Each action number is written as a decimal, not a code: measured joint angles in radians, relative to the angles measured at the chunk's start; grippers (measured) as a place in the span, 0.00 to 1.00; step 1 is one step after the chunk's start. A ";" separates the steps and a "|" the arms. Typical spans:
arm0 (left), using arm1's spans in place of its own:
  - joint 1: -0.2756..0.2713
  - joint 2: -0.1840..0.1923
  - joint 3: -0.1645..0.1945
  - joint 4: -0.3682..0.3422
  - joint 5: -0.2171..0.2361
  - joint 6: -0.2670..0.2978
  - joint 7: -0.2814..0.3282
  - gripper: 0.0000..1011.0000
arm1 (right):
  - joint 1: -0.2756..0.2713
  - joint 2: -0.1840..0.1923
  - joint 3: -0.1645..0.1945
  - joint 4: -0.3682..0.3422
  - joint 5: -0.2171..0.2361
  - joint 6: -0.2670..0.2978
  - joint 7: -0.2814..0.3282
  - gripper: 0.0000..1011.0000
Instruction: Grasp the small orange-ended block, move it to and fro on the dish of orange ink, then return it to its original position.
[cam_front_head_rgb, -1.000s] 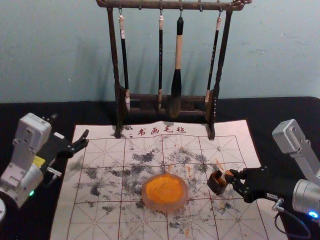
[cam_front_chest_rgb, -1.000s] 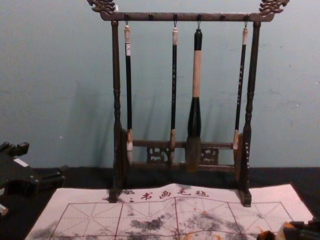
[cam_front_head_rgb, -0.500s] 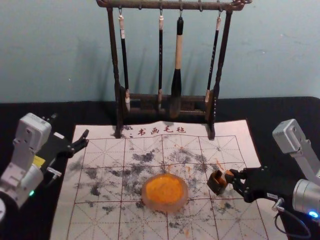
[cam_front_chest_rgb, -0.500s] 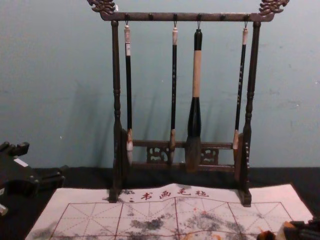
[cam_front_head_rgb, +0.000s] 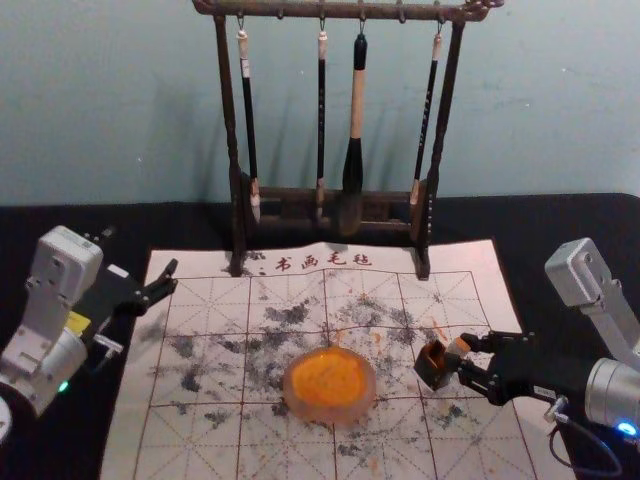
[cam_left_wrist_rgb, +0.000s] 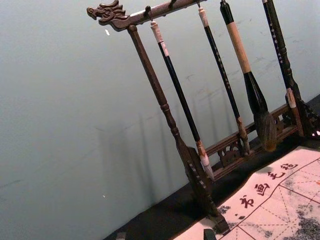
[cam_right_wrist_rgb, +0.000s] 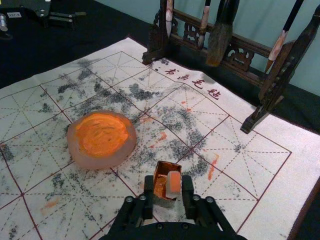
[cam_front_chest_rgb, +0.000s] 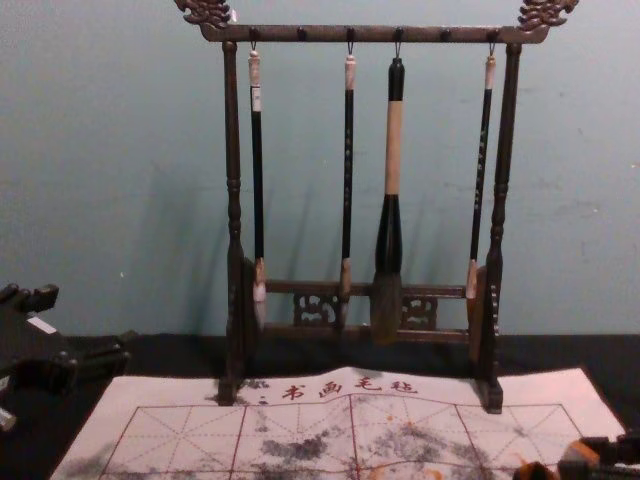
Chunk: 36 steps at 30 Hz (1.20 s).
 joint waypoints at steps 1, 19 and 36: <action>0.000 0.000 0.000 0.000 0.000 0.000 0.000 0.99 | 0.000 0.000 0.000 0.000 0.000 0.000 0.000 0.33; 0.000 0.000 0.000 0.000 0.000 0.000 0.000 0.99 | 0.000 0.000 0.000 0.000 0.000 0.000 0.000 0.88; 0.000 0.000 0.000 0.000 0.000 0.000 0.000 0.99 | -0.014 -0.023 0.004 -0.019 -0.023 -0.038 -0.041 0.99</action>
